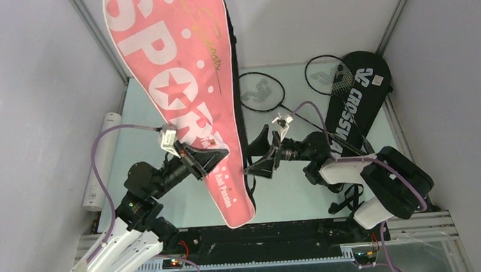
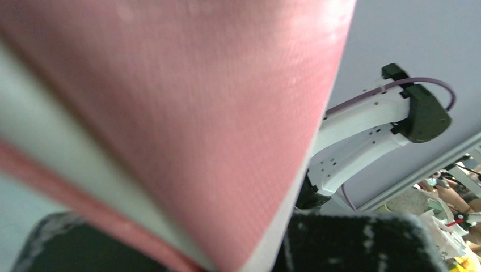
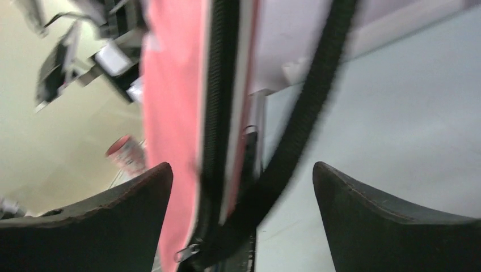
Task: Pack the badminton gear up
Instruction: Adjust the racket bag.
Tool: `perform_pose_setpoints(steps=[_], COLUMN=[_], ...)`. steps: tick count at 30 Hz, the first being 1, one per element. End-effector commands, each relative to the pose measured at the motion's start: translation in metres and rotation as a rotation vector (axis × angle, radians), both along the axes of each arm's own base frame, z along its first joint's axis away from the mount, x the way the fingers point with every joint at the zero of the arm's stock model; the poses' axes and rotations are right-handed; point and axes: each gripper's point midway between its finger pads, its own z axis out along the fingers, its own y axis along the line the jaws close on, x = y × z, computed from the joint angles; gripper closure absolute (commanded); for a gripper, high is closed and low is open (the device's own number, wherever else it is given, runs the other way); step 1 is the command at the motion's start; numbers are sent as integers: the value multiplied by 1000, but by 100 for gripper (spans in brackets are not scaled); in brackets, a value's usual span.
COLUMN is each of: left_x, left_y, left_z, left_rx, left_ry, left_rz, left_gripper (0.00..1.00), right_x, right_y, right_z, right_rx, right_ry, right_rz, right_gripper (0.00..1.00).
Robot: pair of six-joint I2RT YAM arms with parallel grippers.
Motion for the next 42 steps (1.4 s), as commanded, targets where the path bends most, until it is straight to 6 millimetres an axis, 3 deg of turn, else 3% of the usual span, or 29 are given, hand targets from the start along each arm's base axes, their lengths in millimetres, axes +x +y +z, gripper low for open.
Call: perform_pose_setpoints(steps=[1, 2, 4, 5, 7, 10, 13, 17, 18, 19, 20, 23, 25, 28, 31, 33, 34, 38, 42], left_x=[-33, -39, -41, -42, -45, -58, -82, -106, -110, -118, -122, -118, -104, -104, -97, -84, -81, -69, -59], left_y=[6, 6, 7, 8, 10, 13, 10, 11, 11, 11, 12, 12, 10, 7, 3, 0, 1, 3, 14], left_z=[78, 82, 84, 85, 86, 83, 73, 68, 65, 65, 63, 67, 71, 76, 78, 76, 78, 73, 73], left_rx=[-182, -192, -193, -192, -181, -135, -84, -92, -95, -101, -100, -108, -105, -123, -152, -125, -123, -103, -117], left_ry=[-300, -328, -348, -356, -377, -462, -578, -705, -711, -747, -754, -741, -677, -654, -625, -575, -571, -546, -544], left_rz=[-91, -112, -116, -116, -114, -143, -251, -343, -363, -399, -421, -394, -340, -366, -363, -316, -301, -231, -130], left_gripper=[100, 100, 100, 100, 100, 100, 100, 100, 100, 100, 100, 100, 100, 100, 100, 100, 100, 100, 100], right_x=[-54, -52, -45, -46, -54, -69, -82, -88, -81, -82, -71, -71, -68, -42, -40, -58, -61, -78, -88], right_y=[-6, -8, -8, -8, -15, -37, -62, -88, -90, -95, -98, -107, -108, -108, -100, -91, -90, -86, -88], right_z=[47, 52, 42, 41, 40, 47, 39, 45, 36, 43, 40, 48, 52, 56, 51, 43, 42, 34, 19], right_rx=[107, 109, 44, 34, 19, 28, 7, -22, -63, -57, -80, -76, -68, -83, -105, -117, -121, -141, -155], right_ry=[-181, -204, -173, -181, -201, -257, -312, -459, -464, -500, -484, -516, -480, -384, -393, -421, -422, -407, -407], right_rz=[190, 167, 130, 128, 147, 172, 179, 91, 56, 20, -50, -105, -138, -267, -262, -172, -162, -130, -128], right_gripper=[16, 23, 53, 80, 98, 100, 100, 100, 99, 98, 97, 92, 100, 100, 100, 73, 48, 22, 14])
